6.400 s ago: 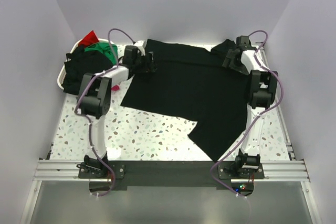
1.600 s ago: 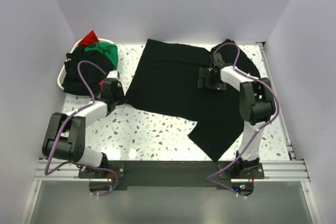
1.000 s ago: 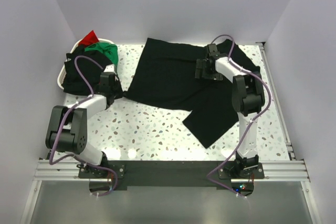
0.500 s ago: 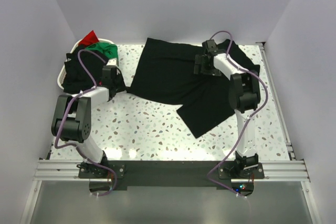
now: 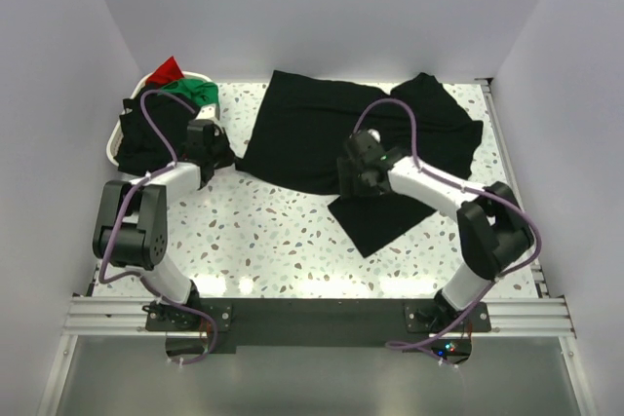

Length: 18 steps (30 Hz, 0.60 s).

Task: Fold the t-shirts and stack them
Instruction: Fold the tshirt

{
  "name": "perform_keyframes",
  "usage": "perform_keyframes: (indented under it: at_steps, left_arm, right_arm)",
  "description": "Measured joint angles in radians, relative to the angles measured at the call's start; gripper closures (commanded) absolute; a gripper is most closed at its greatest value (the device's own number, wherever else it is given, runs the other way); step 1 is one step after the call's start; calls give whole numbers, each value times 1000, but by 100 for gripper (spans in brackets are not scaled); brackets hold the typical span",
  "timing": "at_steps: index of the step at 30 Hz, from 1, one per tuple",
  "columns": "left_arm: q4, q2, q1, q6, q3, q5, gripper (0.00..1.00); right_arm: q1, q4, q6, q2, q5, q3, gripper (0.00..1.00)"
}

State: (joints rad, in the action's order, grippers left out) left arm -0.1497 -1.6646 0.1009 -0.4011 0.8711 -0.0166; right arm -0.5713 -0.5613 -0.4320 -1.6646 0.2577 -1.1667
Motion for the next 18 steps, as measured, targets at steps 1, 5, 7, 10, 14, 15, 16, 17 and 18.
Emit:
perform_keyframes:
  at_steps: [1,5,7,10,14,15,16,17,18]
  left_arm:
    - [0,10,0,0,-4,-3,100]
    - [-12,44,0,0,-14,-15,100]
    - [-19,50,0,0,-16,-23,100]
    - [-22,50,0,0,-19,-29,100]
    - [-22,51,0,0,-22,-29,100]
    - [-22,51,0,0,-24,-29,100]
    - [-22,51,0,0,-26,-28,100]
    - [-21,51,0,0,-28,-28,100]
    - [-21,51,0,0,-29,-28,100]
  right_arm:
    - [-36,-6,-16,5,14,34,11]
    - [-159,-35,-92,34,51,150,13]
    - [-192,-54,-127,70,74,188,14]
    - [-237,-82,-180,148,105,233,16]
    - [-266,-87,-233,215,119,285,20]
    - [-268,-87,-244,224,117,303,21]
    - [-270,-87,-252,230,114,323,25]
    - [-272,-85,-259,232,109,341,27]
    - [-273,-85,-267,232,101,359,29]
